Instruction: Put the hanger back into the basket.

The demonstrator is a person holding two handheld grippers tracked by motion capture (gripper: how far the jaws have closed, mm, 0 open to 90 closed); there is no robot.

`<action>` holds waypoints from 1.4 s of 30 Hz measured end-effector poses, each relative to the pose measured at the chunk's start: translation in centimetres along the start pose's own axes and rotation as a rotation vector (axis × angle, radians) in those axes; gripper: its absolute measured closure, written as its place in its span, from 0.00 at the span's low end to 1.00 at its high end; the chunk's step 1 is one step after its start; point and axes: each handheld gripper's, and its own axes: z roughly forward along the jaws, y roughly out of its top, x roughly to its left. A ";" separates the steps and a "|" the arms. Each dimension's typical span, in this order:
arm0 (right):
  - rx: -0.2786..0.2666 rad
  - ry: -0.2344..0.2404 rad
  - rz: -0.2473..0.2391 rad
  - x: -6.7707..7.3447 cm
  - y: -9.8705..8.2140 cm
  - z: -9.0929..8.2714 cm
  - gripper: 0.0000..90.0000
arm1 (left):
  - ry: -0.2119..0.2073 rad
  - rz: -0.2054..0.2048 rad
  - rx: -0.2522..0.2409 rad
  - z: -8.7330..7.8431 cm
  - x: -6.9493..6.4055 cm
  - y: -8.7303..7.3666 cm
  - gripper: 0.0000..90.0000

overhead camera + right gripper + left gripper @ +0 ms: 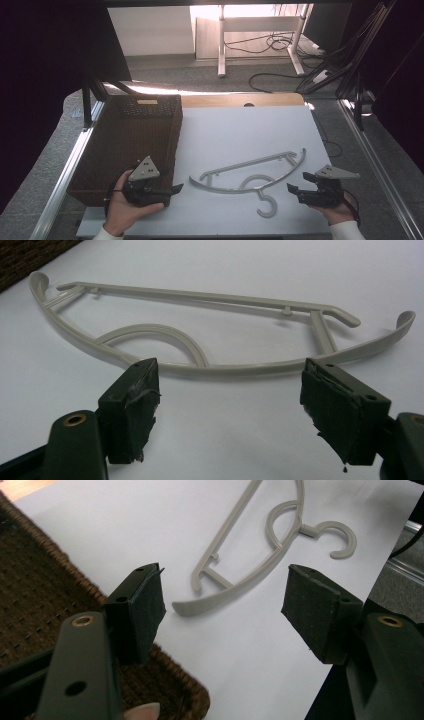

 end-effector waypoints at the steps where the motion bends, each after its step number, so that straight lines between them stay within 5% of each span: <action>1: 0.000 0.000 0.000 0.0 0.0 0.0 0.27 | -0.006 0.003 0.002 0.2 0.0 0.2 0.36; 12: 0.010 -0.005 -0.007 0.1 0.0 0.1 0.27 | -0.078 0.053 0.045 2.7 -0.4 2.5 0.35; 22: 0.008 -0.013 -0.006 -0.1 -0.1 -0.1 0.27 | -0.099 0.082 0.108 5.4 -0.8 3.7 0.34; 33: 0.020 -0.014 -0.006 -0.1 -0.2 0.1 0.27 | -0.140 0.168 0.192 9.1 -2.4 4.8 0.35; 42: 0.020 -0.015 -0.009 -0.1 -0.2 0.0 0.27 | -0.153 0.188 0.235 11.4 -3.0 5.2 0.36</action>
